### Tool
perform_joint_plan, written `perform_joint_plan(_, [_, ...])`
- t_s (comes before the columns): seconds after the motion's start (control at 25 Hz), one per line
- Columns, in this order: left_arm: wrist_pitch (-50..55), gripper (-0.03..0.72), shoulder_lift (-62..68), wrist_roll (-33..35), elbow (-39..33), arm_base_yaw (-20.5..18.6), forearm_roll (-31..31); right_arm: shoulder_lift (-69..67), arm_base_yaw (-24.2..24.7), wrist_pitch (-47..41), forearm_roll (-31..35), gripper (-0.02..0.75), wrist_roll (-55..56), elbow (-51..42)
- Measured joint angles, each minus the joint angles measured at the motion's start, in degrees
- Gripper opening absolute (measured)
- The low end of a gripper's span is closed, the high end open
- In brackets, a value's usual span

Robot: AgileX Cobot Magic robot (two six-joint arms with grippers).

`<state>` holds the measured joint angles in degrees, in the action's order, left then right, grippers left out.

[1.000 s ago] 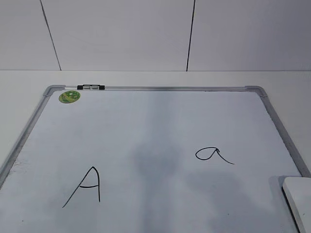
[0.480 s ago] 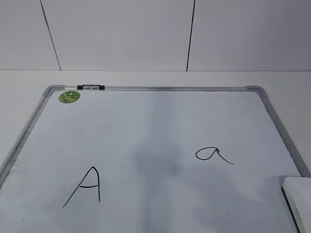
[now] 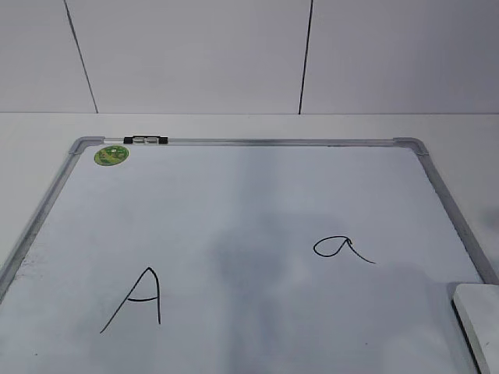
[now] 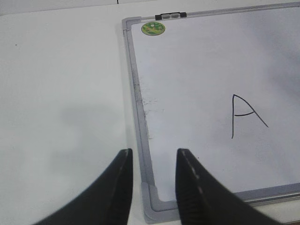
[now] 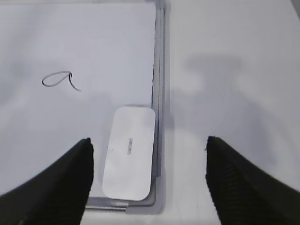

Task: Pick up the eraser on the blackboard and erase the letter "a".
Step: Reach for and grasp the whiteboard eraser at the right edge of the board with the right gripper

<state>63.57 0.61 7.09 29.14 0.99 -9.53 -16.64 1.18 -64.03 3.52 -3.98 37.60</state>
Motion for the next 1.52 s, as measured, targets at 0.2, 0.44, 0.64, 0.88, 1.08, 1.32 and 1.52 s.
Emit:
perform_joint_plan(0.2, [0.0, 0.235, 0.0, 0.0, 0.0, 0.0, 0.0, -12.16, 0.0, -5.9, 0.04, 0.592, 0.0, 1.35])
perform_joint_plan(0.44, [0.0, 0.235, 0.0, 0.0, 0.0, 0.0, 0.0, -18.58, 0.0, -4.9, 2.29, 0.592, 0.0, 1.35])
perform_joint_plan(0.64, [0.0, 0.235, 0.0, 0.0, 0.0, 0.0, 0.0, -18.89, 0.0, -0.06, 5.26, 0.592, 0.0, 1.35])
perform_joint_plan(0.88, [0.0, 0.235, 0.0, 0.0, 0.0, 0.0, 0.0, -18.89, 0.0, 0.98, 9.63, 0.592, 0.0, 1.35])
perform_joint_plan(1.08, [0.0, 0.235, 0.0, 0.0, 0.0, 0.0, 0.0, -19.78, 0.0, -2.18, 10.39, 0.613, 0.0, 1.35])
perform_joint_plan(1.32, [0.0, 0.235, 0.0, 0.0, 0.0, 0.0, 0.0, -22.09, 0.0, -3.39, 14.93, 0.622, 0.0, 1.35])
perform_joint_plan(1.52, [0.0, 0.235, 0.0, 0.0, 0.0, 0.0, 0.0, -22.73, 0.0, -1.86, 15.22, 0.587, 0.0, 1.35])
